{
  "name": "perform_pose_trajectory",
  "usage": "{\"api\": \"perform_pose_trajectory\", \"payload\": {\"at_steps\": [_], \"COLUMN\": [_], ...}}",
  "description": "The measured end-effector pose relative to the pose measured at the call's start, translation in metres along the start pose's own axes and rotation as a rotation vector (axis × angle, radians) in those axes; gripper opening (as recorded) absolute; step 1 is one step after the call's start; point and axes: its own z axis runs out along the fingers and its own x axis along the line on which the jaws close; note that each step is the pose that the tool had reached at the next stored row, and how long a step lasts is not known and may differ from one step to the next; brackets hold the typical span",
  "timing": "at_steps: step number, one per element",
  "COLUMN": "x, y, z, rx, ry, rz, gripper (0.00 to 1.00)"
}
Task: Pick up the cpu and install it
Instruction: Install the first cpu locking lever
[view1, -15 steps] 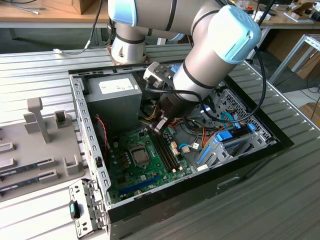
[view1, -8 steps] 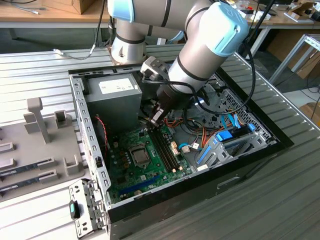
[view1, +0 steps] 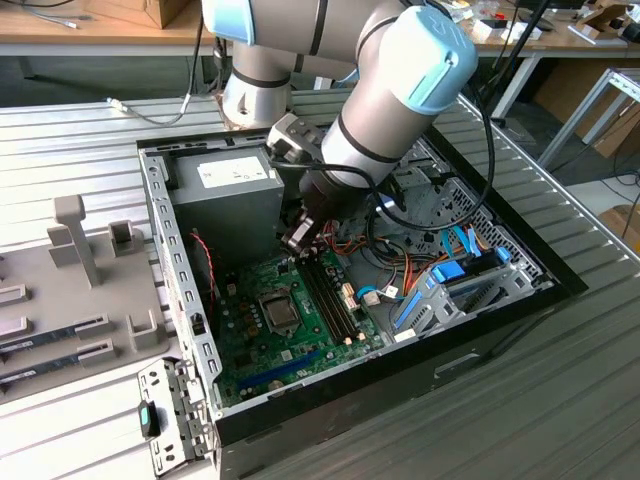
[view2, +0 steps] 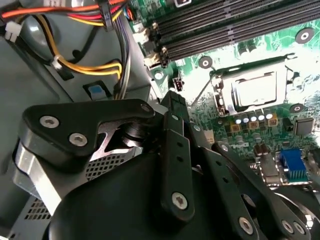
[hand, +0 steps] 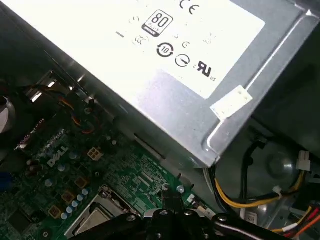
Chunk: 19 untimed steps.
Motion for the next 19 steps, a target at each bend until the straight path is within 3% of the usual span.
{"api": "perform_pose_trajectory", "payload": {"at_steps": [2,4,5,14,15,16,19], "x": [0.0006,0.0006,0.0007,0.0054,0.0055,0.0056,0.0055], "y": [-0.0004,-0.0002,0.0001,0.0037,0.0038,0.0038,0.0038], "z": [-0.0001,-0.0013,-0.0022,-0.0013,-0.0012,-0.0013,-0.0014], "rx": [-0.0036,-0.0354,-0.0388,-0.0368,-0.0322,-0.0221,-0.0019], "ry": [-0.0027,-0.0276,-0.0305,-0.0310,-0.0276,-0.0196,-0.0038], "rz": [-0.001,-0.008,-0.009,-0.009,-0.008,-0.006,-0.001], "gripper": [0.11,0.11,0.11,0.11,0.11,0.11,0.11]}}
